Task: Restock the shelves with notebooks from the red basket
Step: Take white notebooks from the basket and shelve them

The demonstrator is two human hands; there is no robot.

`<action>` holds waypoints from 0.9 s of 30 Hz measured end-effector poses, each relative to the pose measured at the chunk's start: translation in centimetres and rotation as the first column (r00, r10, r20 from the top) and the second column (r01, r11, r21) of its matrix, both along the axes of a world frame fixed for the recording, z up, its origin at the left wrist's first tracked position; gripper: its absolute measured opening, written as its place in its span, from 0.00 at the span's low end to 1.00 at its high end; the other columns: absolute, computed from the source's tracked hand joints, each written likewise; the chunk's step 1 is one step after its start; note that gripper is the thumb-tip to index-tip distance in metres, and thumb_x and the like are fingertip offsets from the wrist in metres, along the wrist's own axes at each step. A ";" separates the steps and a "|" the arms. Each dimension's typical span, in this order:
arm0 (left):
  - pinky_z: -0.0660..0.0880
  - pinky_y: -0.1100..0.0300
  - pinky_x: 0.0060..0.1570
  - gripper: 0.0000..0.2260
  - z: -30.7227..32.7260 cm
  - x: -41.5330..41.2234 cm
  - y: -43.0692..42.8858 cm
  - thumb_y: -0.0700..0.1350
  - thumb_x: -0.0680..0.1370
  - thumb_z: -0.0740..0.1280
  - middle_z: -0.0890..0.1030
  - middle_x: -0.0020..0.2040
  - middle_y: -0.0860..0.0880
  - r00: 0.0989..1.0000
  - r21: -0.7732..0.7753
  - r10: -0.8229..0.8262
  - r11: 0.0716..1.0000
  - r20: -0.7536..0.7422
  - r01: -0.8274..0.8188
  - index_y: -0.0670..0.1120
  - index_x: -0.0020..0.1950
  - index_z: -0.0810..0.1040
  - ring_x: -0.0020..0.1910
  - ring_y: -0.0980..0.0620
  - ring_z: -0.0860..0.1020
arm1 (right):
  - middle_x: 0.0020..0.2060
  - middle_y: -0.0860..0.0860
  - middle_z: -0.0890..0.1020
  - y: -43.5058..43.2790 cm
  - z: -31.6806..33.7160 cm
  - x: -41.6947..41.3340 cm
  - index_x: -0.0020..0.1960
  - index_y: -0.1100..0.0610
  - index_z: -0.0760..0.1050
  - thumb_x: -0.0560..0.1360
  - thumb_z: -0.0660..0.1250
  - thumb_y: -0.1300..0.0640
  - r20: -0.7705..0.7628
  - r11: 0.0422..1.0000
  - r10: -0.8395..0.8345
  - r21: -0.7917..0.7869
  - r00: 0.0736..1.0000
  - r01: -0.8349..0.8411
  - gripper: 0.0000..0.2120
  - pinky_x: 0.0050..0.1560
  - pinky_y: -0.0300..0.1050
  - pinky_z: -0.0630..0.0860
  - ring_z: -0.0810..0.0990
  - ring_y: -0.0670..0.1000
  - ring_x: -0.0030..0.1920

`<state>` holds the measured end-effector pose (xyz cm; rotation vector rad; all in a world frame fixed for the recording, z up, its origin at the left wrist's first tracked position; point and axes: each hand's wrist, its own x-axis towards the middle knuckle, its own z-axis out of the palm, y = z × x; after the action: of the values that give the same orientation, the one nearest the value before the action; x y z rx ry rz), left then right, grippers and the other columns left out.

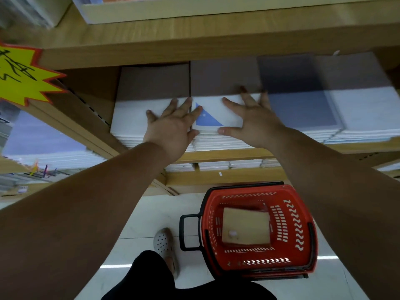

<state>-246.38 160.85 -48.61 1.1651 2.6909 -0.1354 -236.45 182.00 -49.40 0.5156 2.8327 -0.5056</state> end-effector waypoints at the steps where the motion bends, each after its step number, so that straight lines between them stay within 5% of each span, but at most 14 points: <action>1: 0.51 0.30 0.75 0.27 0.0 0.0 0.1 0.56 0.86 0.52 0.41 0.83 0.56 1.000 -0.013 -0.022 1.000 -0.011 0.021 0.58 0.83 0.45 0.82 0.49 0.42 | 0.82 0.45 0.42 0.2 -0.1 -0.2 0.80 0.34 0.48 0.72 0.60 0.25 0.011 1.000 0.020 0.014 1.000 -0.021 0.42 0.80 0.61 0.44 0.34 0.68 0.79; 6: 0.48 0.35 0.77 0.28 0.6 -0.2 0.7 0.54 0.86 0.54 0.43 0.84 0.53 0.996 -0.044 -0.078 0.996 -0.041 0.076 0.53 0.84 0.46 0.82 0.48 0.45 | 0.82 0.46 0.41 0.6 0.3 -0.8 0.80 0.33 0.45 0.72 0.58 0.23 0.086 0.995 0.062 0.074 0.994 -0.068 0.42 0.78 0.69 0.41 0.35 0.70 0.78; 10: 0.48 0.33 0.76 0.33 2.5 0.8 1.5 0.57 0.83 0.58 0.43 0.84 0.53 1.000 -0.148 -0.018 0.989 0.000 0.018 0.53 0.83 0.44 0.82 0.46 0.45 | 0.83 0.47 0.45 -1.4 1.6 -0.2 0.81 0.35 0.43 0.75 0.51 0.24 0.129 0.958 0.024 0.280 0.991 -0.060 0.39 0.71 0.79 0.39 0.40 0.67 0.80; 16: 0.50 0.39 0.78 0.38 3.3 9.1 -1.4 0.61 0.80 0.62 0.42 0.84 0.48 0.993 -0.002 0.121 0.993 0.009 -0.121 0.55 0.83 0.44 0.82 0.43 0.47 | 0.82 0.52 0.38 -3.0 1.5 8.1 0.82 0.40 0.45 0.80 0.52 0.32 -0.042 0.980 0.052 0.195 0.998 -0.043 0.35 0.77 0.70 0.40 0.35 0.59 0.81; 27: 0.50 0.37 0.77 0.37 0.5 19.3 -5.3 0.67 0.79 0.58 0.45 0.83 0.43 0.983 -0.139 0.122 0.985 0.138 -0.103 0.56 0.83 0.47 0.81 0.36 0.48 | 0.82 0.51 0.40 -4.6 0.2 21.9 0.82 0.41 0.46 0.80 0.56 0.33 0.292 0.981 0.048 0.167 0.955 -0.100 0.36 0.79 0.66 0.44 0.40 0.58 0.82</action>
<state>-227.06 155.57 -48.10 0.9445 2.5688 -0.1978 -214.52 177.40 -49.23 0.4690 2.6168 -0.1448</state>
